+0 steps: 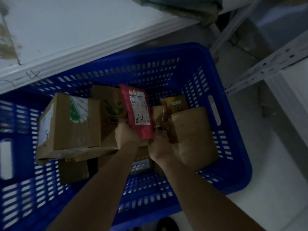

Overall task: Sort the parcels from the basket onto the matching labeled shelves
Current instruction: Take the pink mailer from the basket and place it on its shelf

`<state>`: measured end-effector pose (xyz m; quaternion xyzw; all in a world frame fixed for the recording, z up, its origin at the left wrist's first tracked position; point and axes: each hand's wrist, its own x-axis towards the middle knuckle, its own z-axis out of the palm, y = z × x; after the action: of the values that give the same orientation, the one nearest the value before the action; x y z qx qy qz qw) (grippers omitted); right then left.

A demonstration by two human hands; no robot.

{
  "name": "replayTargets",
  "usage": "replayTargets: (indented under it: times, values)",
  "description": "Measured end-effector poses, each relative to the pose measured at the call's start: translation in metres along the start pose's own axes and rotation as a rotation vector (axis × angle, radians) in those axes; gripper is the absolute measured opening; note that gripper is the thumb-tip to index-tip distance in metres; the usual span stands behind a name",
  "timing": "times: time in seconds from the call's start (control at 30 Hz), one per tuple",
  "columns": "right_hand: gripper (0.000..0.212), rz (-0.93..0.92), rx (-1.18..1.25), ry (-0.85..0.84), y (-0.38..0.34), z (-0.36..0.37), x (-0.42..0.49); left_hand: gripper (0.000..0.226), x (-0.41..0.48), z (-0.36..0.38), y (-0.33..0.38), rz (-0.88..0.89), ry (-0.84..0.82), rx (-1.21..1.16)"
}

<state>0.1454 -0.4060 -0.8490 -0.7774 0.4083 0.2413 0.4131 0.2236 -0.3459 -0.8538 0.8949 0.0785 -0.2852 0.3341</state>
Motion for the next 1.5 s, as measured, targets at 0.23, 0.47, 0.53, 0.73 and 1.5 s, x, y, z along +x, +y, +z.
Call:
replayTargets:
  times: [0.23, 0.47, 0.53, 0.73, 1.5]
  values:
    - [0.029, 0.121, 0.331, 0.018, -0.016, -0.025, -0.037, 0.057, -0.036, -0.047, -0.003, 0.165, -0.188, -0.245]
    - [0.020, 0.005, 0.476, 0.190, -0.053, -0.095, -0.115, 0.074, -0.106, -0.107, 0.064, 0.201, -0.231, -0.367]
    - [0.015, -0.043, 0.494, 0.195, -0.066, -0.126, -0.145, 0.053, -0.138, -0.129, 0.100, 0.184, -0.255, -0.518]
    - [0.025, -0.130, 0.560, 0.300, -0.108, -0.229, -0.247, 0.057, -0.244, -0.206, 0.202, 0.021, -0.399, -0.930]
    - [0.026, -0.915, 0.454, 1.116, -0.219, -0.554, -0.891, 0.061, -0.762, -0.550, 0.469, 1.453, -0.109, -0.490]
